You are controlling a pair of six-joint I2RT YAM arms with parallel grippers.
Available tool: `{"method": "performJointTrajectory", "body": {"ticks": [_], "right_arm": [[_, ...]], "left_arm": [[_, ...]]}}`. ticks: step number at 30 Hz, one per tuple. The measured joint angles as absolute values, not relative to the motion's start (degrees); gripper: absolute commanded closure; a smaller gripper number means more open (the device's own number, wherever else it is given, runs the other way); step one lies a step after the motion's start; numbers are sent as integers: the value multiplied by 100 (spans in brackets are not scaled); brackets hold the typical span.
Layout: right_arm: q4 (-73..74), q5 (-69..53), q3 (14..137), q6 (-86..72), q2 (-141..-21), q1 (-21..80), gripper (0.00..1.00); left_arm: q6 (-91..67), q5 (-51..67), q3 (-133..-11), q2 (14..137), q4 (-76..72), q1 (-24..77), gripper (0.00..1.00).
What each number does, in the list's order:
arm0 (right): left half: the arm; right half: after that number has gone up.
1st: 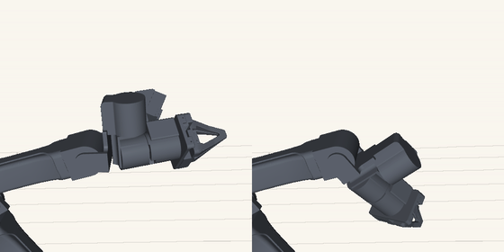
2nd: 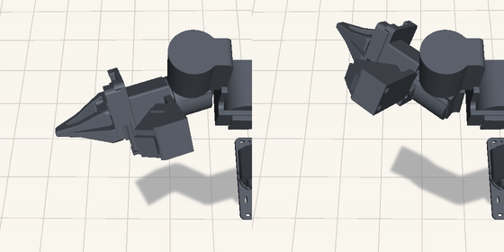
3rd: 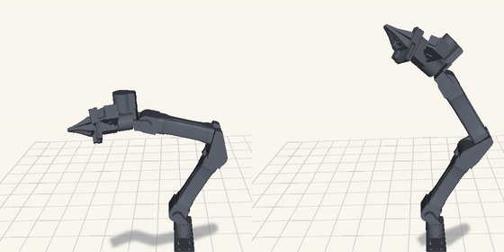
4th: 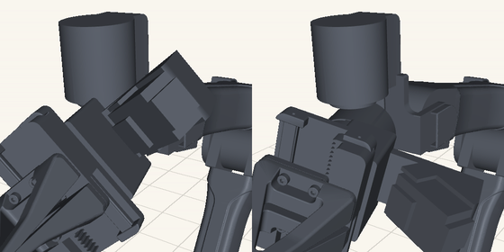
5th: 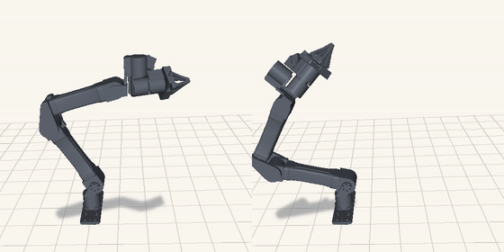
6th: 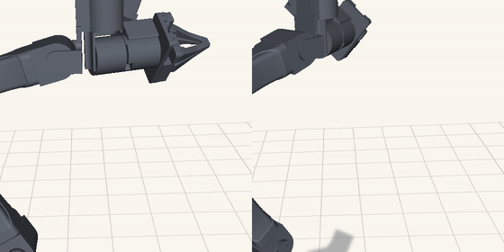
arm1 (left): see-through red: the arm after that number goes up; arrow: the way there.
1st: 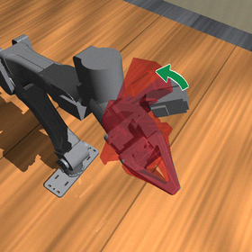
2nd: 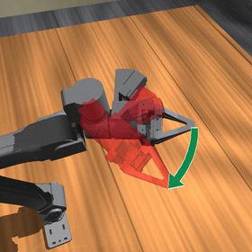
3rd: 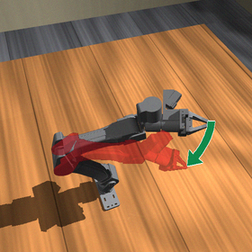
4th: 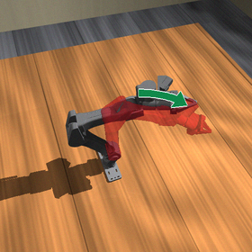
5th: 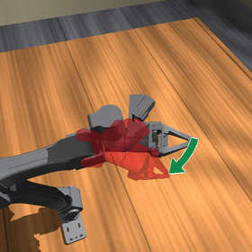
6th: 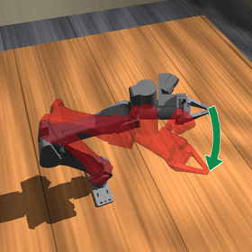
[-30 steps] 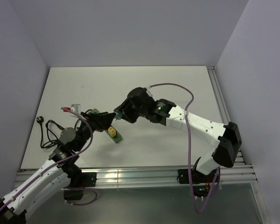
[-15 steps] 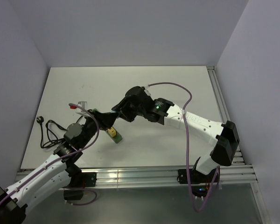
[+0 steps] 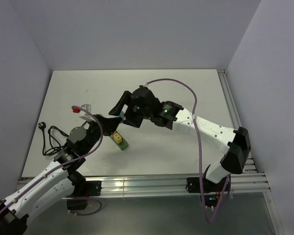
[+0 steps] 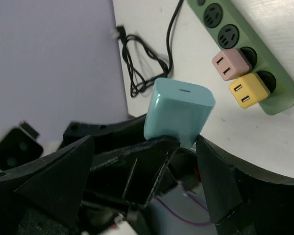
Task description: Insert the plug
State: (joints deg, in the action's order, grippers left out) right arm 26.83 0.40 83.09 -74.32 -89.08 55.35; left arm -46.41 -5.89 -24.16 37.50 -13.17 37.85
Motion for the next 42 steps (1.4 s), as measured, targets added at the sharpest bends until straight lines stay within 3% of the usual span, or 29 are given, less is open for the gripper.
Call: {"method": "performJointTrajectory", "body": {"ticks": [6, 14, 21, 30, 42], "right_arm": [[2550, -576, 8313, -6134, -8799, 5402, 13], [1809, -1570, 6814, -4115, -7129, 4873, 26], [904, -3542, 6128, -2873, -5937, 4897, 33], [670, -4493, 6104, -2414, -5944, 4897, 41], [187, -4932, 6106, -2569, -6335, 4934, 45]], "left_arm": [[-4613, -318, -2462, 3028, -685, 3701, 100], [-4567, 897, -2845, 2381, -62, 3625, 100], [-4615, 2239, -3159, 2399, -261, 3618, 100], [-4965, 3328, -3124, 2512, -1194, 3618, 100], [-5336, 3684, -2965, 2574, -1852, 3618, 100]]}}
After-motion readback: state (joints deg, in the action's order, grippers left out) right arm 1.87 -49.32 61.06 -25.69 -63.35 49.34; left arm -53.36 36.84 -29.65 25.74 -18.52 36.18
